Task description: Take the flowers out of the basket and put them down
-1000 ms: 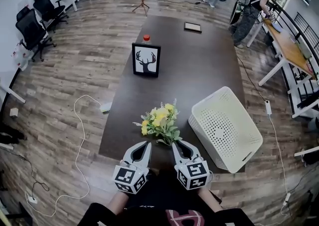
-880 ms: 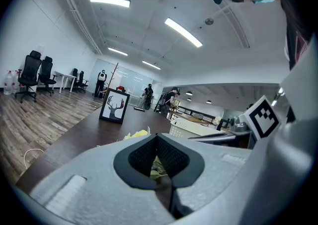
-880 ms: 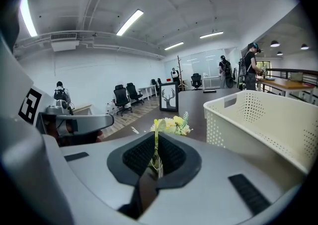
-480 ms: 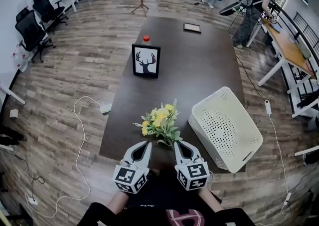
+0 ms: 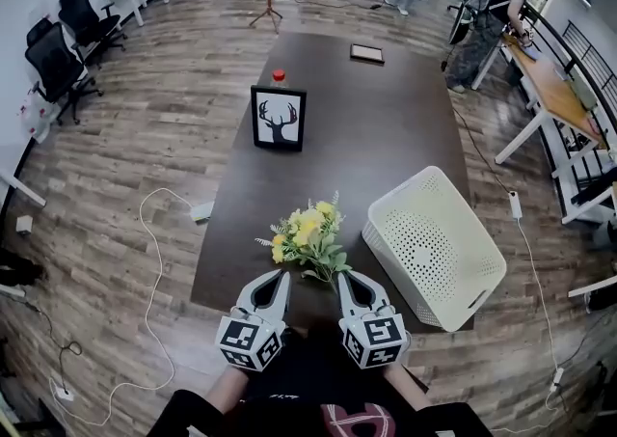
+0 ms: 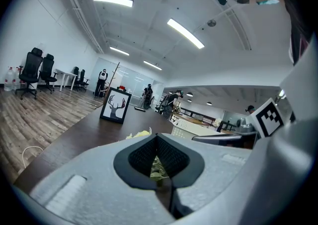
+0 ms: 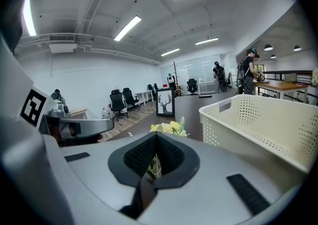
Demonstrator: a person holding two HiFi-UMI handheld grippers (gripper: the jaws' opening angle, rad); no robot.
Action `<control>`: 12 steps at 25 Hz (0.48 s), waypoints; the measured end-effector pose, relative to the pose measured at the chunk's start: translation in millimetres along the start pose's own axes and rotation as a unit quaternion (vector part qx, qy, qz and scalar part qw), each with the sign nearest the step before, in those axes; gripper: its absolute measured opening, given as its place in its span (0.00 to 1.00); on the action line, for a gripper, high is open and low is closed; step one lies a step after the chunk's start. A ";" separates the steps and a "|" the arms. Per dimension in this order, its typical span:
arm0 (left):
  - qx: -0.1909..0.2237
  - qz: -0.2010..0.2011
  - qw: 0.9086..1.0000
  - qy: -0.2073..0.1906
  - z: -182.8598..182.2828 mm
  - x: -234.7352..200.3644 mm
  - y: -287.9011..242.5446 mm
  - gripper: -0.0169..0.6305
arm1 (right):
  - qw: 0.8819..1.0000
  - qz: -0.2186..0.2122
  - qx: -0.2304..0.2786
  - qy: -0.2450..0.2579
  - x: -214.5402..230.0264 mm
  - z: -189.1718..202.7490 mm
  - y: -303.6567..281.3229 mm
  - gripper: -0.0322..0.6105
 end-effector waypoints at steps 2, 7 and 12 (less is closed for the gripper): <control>0.002 0.002 1.000 -0.001 -0.8 0.0 -0.6 0.04 | 1.000 0.002 -0.002 0.002 -0.2 0.5 -0.1 0.06; 0.004 0.008 1.000 -0.005 -2.5 0.8 -2.3 0.04 | 1.000 0.009 -0.005 0.003 0.8 1.3 0.4 0.06; 0.004 0.010 1.000 -0.006 -2.5 1.4 -3.4 0.04 | 1.000 0.011 -0.005 -0.001 2.8 2.2 1.4 0.06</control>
Point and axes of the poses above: the fingertips, and each gripper's own axes: y backward along the fingers, x to its right, z out of its underside, the point moved 3 cm from there along y, backward along the fingers, and after that the axes turned 4 degrees about z, right-handed, at the moved point
